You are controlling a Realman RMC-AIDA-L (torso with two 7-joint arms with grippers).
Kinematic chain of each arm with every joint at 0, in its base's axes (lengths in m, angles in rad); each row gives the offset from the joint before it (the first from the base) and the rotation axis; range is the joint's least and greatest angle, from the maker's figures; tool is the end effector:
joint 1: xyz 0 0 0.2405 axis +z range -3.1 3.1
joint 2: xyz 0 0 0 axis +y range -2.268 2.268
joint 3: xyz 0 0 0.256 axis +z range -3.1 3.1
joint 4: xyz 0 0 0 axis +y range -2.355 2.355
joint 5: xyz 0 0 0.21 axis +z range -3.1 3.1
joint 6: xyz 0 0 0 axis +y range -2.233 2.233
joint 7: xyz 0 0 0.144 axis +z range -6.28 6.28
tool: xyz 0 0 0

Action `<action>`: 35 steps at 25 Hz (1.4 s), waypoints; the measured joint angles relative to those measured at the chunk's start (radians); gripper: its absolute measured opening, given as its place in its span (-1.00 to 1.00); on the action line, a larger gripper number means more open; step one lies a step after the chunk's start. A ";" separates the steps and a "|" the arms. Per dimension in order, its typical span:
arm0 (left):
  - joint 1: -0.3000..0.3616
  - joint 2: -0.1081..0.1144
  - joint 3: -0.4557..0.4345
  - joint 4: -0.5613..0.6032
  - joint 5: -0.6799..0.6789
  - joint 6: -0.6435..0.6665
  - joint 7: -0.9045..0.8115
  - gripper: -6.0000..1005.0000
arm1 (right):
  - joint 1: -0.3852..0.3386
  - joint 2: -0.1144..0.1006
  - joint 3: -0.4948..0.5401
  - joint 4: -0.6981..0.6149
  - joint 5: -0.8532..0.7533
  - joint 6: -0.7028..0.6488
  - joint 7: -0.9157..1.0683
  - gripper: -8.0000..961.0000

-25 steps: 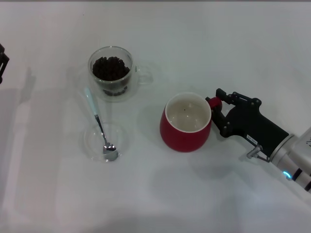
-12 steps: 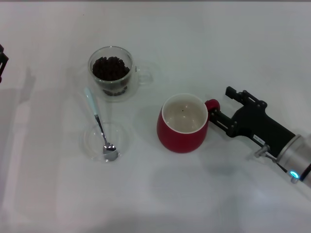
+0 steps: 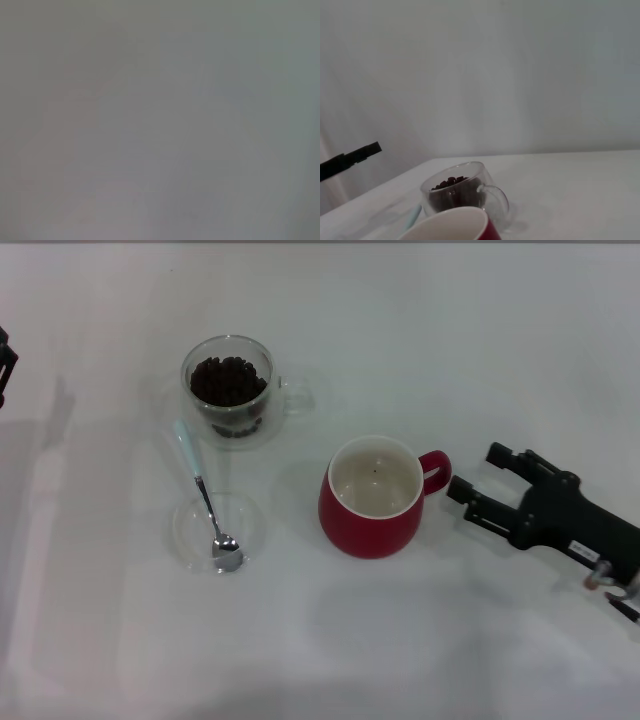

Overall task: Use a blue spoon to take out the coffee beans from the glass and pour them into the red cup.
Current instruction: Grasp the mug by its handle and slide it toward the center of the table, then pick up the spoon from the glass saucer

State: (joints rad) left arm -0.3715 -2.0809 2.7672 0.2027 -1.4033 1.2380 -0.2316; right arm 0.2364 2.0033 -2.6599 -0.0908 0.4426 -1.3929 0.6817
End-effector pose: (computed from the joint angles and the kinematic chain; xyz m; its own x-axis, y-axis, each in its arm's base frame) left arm -0.3450 0.2975 -0.0225 0.5672 -0.0089 0.8235 0.8222 -0.0519 -0.5669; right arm 0.3516 0.2110 -0.0545 0.5712 -0.3329 -0.7502 -0.7438 -0.5964 -0.3017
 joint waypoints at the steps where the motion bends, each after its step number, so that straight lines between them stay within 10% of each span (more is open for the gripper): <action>1: 0.000 0.000 0.000 0.001 -0.001 0.000 0.000 0.76 | 0.000 0.000 0.000 0.020 -0.001 -0.015 0.015 0.78; 8: 0.014 0.006 0.007 0.002 0.020 0.001 -0.177 0.75 | -0.017 0.000 0.046 0.141 0.049 -0.116 0.076 0.80; 16: 0.055 0.025 0.012 -0.353 0.385 0.111 -1.137 0.75 | -0.014 0.006 0.287 0.077 0.155 -0.165 -0.066 0.80; 24: -0.023 0.169 0.079 -0.434 0.792 0.270 -1.478 0.75 | 0.080 0.003 0.308 0.064 0.149 -0.137 -0.093 0.80; 35: -0.236 0.227 0.078 -0.454 1.156 0.321 -1.727 0.75 | 0.066 0.003 0.315 0.077 0.153 -0.119 -0.098 0.80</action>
State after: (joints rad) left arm -0.6072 -1.8537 2.8454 -0.2511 -0.2471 1.5585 -1.9585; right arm 0.3027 2.0062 -2.3447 -0.0141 0.5961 -1.5117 0.5842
